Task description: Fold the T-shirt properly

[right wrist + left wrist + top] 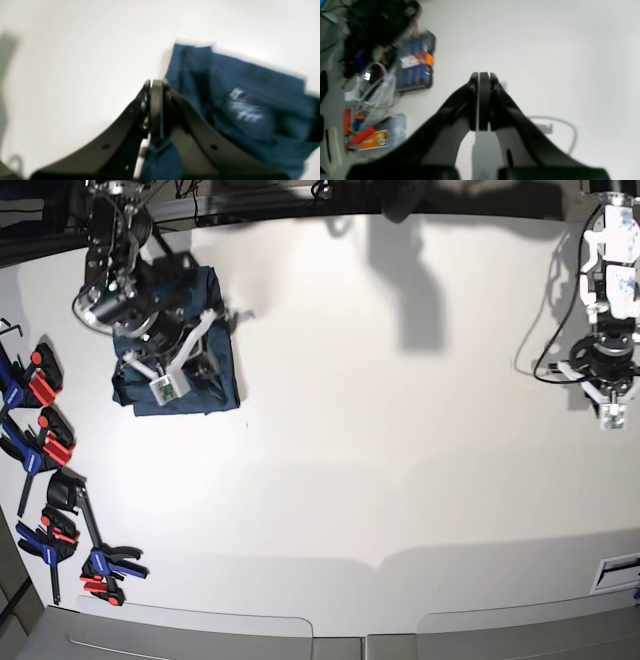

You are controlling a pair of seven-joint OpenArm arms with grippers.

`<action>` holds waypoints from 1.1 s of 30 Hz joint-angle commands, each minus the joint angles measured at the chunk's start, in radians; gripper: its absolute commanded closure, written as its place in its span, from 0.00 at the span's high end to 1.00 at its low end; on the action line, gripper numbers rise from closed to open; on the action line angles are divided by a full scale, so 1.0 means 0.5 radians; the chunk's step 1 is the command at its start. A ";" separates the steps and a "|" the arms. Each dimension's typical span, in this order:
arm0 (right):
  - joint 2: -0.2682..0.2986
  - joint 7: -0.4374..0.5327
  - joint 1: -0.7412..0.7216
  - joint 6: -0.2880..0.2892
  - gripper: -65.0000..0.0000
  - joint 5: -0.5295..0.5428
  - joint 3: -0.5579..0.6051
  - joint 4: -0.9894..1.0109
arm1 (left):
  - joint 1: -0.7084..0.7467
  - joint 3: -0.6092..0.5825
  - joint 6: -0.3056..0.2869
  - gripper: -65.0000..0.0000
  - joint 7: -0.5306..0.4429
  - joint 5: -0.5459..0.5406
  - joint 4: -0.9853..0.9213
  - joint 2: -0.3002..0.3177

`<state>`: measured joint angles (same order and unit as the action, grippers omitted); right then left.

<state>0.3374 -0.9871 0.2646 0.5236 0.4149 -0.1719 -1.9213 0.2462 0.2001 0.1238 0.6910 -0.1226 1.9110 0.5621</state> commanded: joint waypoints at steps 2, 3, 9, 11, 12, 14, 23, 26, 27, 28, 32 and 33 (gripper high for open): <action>-0.035 0.024 0.099 0.057 0.00 0.031 -0.011 -0.162 | 0.119 0.135 -0.002 0.00 -0.021 -0.047 0.149 0.030; -0.060 0.015 0.172 0.081 0.00 0.031 -0.011 -0.228 | 0.198 0.189 -0.019 0.00 -0.021 -0.077 0.214 0.030; -0.146 -0.095 0.671 0.164 0.00 0.008 -0.011 -0.568 | 0.838 0.429 -0.173 0.00 0.043 -0.237 0.568 0.029; -0.147 -0.201 0.819 0.237 0.00 0.010 -0.011 -0.607 | 1.069 0.453 -0.208 0.00 0.056 -0.260 0.642 0.030; -0.147 -0.255 0.885 0.268 0.00 0.010 -0.011 -0.610 | 1.175 0.452 -0.221 0.00 0.063 -0.265 0.669 0.030; -0.146 -0.346 1.013 0.285 0.00 0.022 -0.011 -0.610 | 1.365 0.451 -0.260 0.00 0.105 -0.302 0.709 0.029; -0.058 -0.407 1.543 0.286 0.00 0.167 -0.011 -0.607 | 2.041 0.447 -0.501 0.00 0.208 -0.600 0.729 0.029; -0.013 -0.388 1.640 0.287 0.00 0.169 -0.009 -0.566 | 2.126 0.447 -0.664 0.00 0.194 -0.722 0.652 0.029; -0.009 -0.372 1.652 0.287 0.00 0.168 -0.009 -0.536 | 2.126 0.447 -0.716 0.00 0.191 -0.772 0.602 0.029; -0.009 -0.339 1.656 0.288 0.00 0.169 -0.009 -0.497 | 2.126 0.446 -0.769 0.00 0.183 -0.822 0.535 0.029; 0.028 0.074 1.640 0.349 0.00 0.168 -0.008 -0.179 | 2.126 0.385 -1.022 0.00 -0.084 -0.947 0.126 0.029; 0.050 0.222 1.621 0.349 0.00 0.150 -0.008 -0.063 | 2.126 0.339 -1.072 0.00 -0.182 -0.946 -0.006 0.030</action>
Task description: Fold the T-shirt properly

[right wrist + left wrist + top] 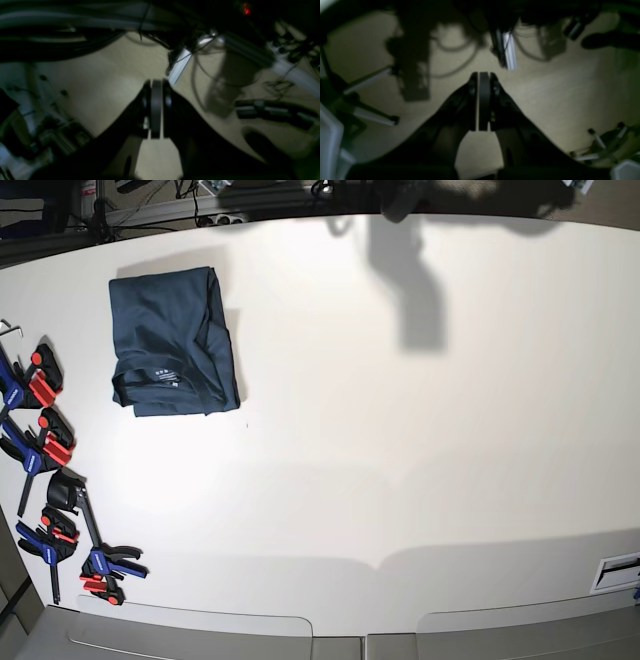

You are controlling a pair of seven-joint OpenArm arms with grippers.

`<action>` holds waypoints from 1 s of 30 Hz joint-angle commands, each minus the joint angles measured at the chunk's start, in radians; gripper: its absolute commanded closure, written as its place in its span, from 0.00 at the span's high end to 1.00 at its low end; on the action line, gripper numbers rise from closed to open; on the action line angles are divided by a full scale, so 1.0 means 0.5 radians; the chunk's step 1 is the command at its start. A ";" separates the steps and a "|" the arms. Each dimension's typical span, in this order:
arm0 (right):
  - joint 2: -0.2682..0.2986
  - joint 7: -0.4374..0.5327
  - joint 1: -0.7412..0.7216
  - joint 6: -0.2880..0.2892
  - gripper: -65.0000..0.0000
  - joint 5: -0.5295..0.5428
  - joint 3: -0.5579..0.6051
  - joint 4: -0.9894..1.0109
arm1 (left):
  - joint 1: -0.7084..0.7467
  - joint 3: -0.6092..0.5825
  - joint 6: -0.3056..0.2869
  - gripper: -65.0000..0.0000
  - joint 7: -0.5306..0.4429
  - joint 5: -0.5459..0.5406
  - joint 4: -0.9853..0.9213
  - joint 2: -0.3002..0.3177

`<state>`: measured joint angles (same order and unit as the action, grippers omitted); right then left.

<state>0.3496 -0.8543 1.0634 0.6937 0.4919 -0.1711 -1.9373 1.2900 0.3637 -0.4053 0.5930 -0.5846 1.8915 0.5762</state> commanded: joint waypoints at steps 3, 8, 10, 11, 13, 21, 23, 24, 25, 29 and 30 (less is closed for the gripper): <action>0.069 0.326 -0.102 0.009 0.00 -0.159 -0.007 0.366 | -0.063 -0.182 -0.107 0.00 -0.228 -0.022 -0.419 0.000; 0.104 0.681 -0.480 0.009 0.00 -0.250 -0.005 1.138 | -0.504 -0.517 -0.119 0.00 -0.626 0.099 -1.214 -0.111; 0.103 0.789 -0.659 0.009 0.00 -0.243 0.009 1.455 | -0.706 -0.621 -0.119 0.00 -0.744 0.231 -1.511 -0.192; 0.098 0.843 -0.751 0.009 0.00 -0.244 0.025 1.613 | -0.805 -0.667 -0.119 0.00 -0.787 0.286 -1.653 -0.232; 0.081 0.932 -0.941 0.009 0.00 -0.245 0.064 1.930 | -0.994 -0.750 -0.118 0.00 -0.858 0.381 -1.917 -0.317; -0.080 1.117 -1.685 -0.233 0.00 -0.501 0.459 3.021 | -1.525 -0.879 -0.117 0.00 -1.138 0.775 -2.602 -0.597; -0.134 1.168 -1.810 -0.357 0.00 -0.595 0.578 3.184 | -1.595 -0.879 -0.062 0.00 -1.138 0.823 -2.655 -0.635; -0.159 1.172 -1.861 -0.430 0.00 -0.628 0.635 3.244 | -1.621 -0.879 0.014 0.00 -1.138 0.836 -2.666 -0.649; -0.183 1.179 -1.902 -0.504 0.00 -0.646 0.689 3.292 | -1.643 -0.879 0.120 0.00 -1.154 0.863 -2.673 -0.659; -0.253 1.276 -1.983 -0.691 0.00 -0.671 0.870 3.355 | -1.690 -0.879 0.450 0.00 -1.278 0.948 -2.672 -0.660; -0.263 1.275 -1.989 -0.698 0.00 -0.671 0.896 3.355 | -1.694 -0.879 0.471 0.00 -1.277 0.946 -2.672 -0.658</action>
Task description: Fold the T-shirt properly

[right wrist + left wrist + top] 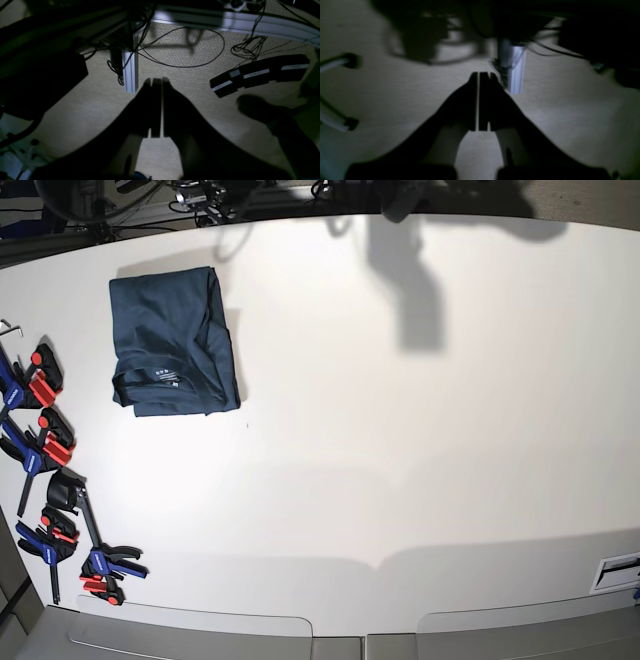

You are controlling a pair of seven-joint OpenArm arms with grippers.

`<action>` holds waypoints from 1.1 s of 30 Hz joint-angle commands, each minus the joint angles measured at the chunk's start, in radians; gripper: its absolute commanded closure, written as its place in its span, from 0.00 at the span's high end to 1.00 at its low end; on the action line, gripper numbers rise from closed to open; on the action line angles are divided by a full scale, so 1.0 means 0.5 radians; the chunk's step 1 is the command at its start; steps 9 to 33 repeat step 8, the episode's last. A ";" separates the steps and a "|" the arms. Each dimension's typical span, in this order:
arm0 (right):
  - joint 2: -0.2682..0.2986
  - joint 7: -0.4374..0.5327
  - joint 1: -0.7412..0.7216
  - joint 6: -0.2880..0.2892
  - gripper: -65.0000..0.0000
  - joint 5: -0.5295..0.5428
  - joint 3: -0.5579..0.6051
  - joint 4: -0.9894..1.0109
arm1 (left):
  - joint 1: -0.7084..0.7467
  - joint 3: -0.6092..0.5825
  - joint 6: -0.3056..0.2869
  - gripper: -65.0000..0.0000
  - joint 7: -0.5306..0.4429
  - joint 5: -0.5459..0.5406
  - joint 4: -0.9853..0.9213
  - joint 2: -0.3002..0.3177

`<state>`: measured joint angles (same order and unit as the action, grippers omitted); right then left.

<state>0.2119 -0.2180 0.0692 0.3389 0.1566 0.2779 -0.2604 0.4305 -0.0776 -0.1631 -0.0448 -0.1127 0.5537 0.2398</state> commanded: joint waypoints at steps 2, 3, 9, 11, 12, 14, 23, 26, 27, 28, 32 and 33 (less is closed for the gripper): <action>-0.003 0.002 -0.004 0.008 0.00 -0.002 0.027 0.002 | 0.026 0.004 -0.009 0.00 -0.002 0.001 0.004 0.015; -0.007 0.002 -0.004 0.008 0.00 -0.001 0.034 0.002 | 0.027 0.004 -0.008 0.00 -0.002 0.001 0.004 0.015; -0.007 0.003 0.001 0.008 0.00 0.005 0.034 0.002 | 0.024 0.004 -0.009 0.00 -0.005 -0.001 0.005 0.014; -0.007 0.003 0.001 0.008 0.00 0.005 0.034 0.002 | 0.024 0.004 -0.009 0.00 -0.005 -0.001 0.005 0.014; -0.007 0.003 0.001 0.008 0.00 0.005 0.034 0.002 | 0.024 0.004 -0.009 0.00 -0.005 -0.001 0.005 0.014; -0.007 0.003 0.001 0.008 0.00 0.005 0.034 0.002 | 0.024 0.004 -0.009 0.00 -0.005 -0.001 0.005 0.014; -0.007 0.003 0.001 0.008 0.00 0.005 0.034 0.002 | 0.024 0.004 -0.009 0.00 -0.005 -0.001 0.005 0.014; -0.007 0.003 0.001 0.008 0.00 0.005 0.034 0.002 | 0.024 0.004 -0.009 0.00 -0.005 -0.001 0.005 0.014; -0.007 0.003 0.001 0.008 0.00 0.005 0.034 0.002 | 0.024 0.004 -0.009 0.00 -0.005 -0.001 0.005 0.014; -0.007 0.003 0.001 0.008 0.00 0.005 0.034 0.002 | 0.024 0.004 -0.009 0.00 -0.005 -0.001 0.005 0.014; -0.007 0.003 0.001 0.008 0.00 0.005 0.034 0.002 | 0.024 0.004 -0.009 0.00 -0.005 -0.001 0.005 0.014; -0.007 0.003 0.001 0.008 0.00 0.005 0.034 0.002 | 0.024 0.004 -0.009 0.00 -0.005 -0.001 0.005 0.014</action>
